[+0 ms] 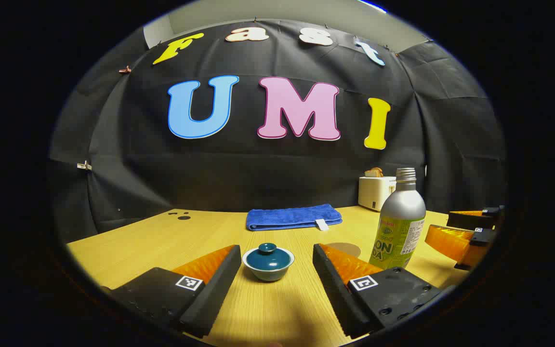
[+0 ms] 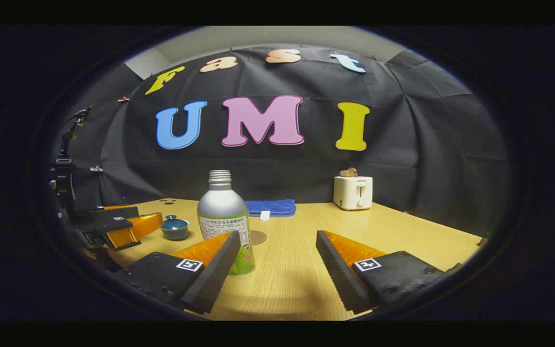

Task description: Open the teacup lid with one hand, grasp the water bottle and pour water into the teacup with the other hand; after pouring, place the water bottle on the coaster and then close the teacup lid.

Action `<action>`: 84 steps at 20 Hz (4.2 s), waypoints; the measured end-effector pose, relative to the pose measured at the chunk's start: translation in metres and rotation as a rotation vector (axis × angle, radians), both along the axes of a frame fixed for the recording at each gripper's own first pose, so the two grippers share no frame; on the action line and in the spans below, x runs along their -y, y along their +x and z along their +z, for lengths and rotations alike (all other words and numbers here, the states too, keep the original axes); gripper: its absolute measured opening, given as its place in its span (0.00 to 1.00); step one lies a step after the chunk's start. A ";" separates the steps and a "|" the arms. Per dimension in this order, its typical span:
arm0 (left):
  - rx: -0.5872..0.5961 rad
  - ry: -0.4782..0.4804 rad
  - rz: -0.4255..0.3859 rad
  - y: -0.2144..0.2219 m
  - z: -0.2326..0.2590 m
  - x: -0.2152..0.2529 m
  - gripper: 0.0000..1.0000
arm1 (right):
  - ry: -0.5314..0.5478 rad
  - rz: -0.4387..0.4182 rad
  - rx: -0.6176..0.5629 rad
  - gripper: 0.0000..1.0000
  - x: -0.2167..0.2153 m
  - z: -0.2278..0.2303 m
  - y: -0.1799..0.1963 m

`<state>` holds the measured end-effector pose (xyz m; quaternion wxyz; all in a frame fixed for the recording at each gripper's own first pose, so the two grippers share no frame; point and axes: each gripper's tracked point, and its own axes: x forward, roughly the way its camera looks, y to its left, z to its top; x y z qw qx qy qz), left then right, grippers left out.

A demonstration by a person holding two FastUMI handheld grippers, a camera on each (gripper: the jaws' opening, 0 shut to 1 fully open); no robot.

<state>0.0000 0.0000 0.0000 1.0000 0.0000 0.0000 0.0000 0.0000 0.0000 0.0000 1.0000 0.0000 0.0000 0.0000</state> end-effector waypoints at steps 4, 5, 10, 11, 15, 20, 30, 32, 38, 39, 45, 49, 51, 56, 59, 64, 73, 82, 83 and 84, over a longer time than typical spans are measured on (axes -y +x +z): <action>0.000 0.000 0.000 0.000 0.000 0.000 0.95 | -0.001 0.003 -0.001 0.98 -0.001 0.000 0.000; -0.001 0.000 0.000 0.000 0.000 -0.001 0.95 | -0.001 0.003 -0.002 0.98 -0.001 0.000 0.000; -0.002 0.000 0.021 -0.001 -0.001 -0.004 0.95 | -0.001 0.004 -0.003 0.98 0.000 0.000 0.000; -0.001 0.000 0.021 0.000 -0.001 -0.004 0.95 | -0.001 0.004 -0.002 0.98 0.000 0.000 0.000; -0.001 0.000 0.014 -0.001 -0.001 -0.003 0.95 | -0.001 0.004 -0.003 0.98 0.000 -0.001 0.000; -0.002 0.001 0.015 0.012 0.000 -0.011 0.95 | 0.000 0.020 -0.004 0.98 -0.003 -0.001 0.000; -0.125 0.022 -0.030 0.071 -0.019 -0.016 0.95 | 0.001 0.041 -0.005 0.98 -0.006 0.000 -0.001; -0.165 0.036 -0.033 0.079 -0.023 -0.014 0.94 | 0.001 0.050 -0.006 0.98 -0.007 0.000 -0.001; -0.227 0.037 -0.017 0.104 -0.031 -0.016 0.73 | 0.000 0.071 -0.007 0.98 -0.008 -0.001 -0.002; -0.243 0.036 -0.016 0.106 -0.032 -0.015 0.71 | 0.001 0.070 -0.007 0.98 -0.008 -0.001 -0.001; -0.262 0.038 -0.023 0.109 -0.035 -0.014 0.60 | 0.000 0.071 -0.007 0.98 -0.009 -0.001 -0.001; -0.260 0.033 -0.022 0.110 -0.035 -0.015 0.47 | 0.001 0.071 -0.008 0.98 -0.009 0.000 -0.001; -0.261 0.032 -0.023 0.109 -0.035 -0.015 0.38 | 0.001 0.071 -0.008 0.98 -0.009 0.000 -0.001; -0.206 -0.006 -0.013 0.105 -0.027 -0.019 0.33 | 0.001 0.071 -0.008 0.98 -0.009 0.000 -0.001; -0.135 -0.009 0.003 0.100 -0.016 -0.023 0.31 | 0.001 0.068 -0.007 0.98 -0.009 0.000 -0.001; -0.064 -0.016 -0.001 0.084 -0.006 -0.024 0.31 | 0.002 0.076 -0.007 0.98 -0.011 0.000 -0.001; -0.006 -0.002 0.006 0.043 0.001 -0.071 0.31 | 0.002 0.194 -0.008 0.98 -0.033 0.002 -0.007; -0.002 -0.001 -0.015 0.041 0.000 -0.083 0.31 | -0.074 0.152 0.003 0.98 -0.053 0.005 0.012; -0.002 -0.001 -0.016 0.041 0.001 -0.083 0.31 | -0.055 0.135 -0.004 0.98 -0.051 0.006 0.018; -0.002 -0.001 -0.023 0.041 0.001 -0.082 0.31 | -0.033 0.134 -0.010 0.98 -0.053 0.006 0.023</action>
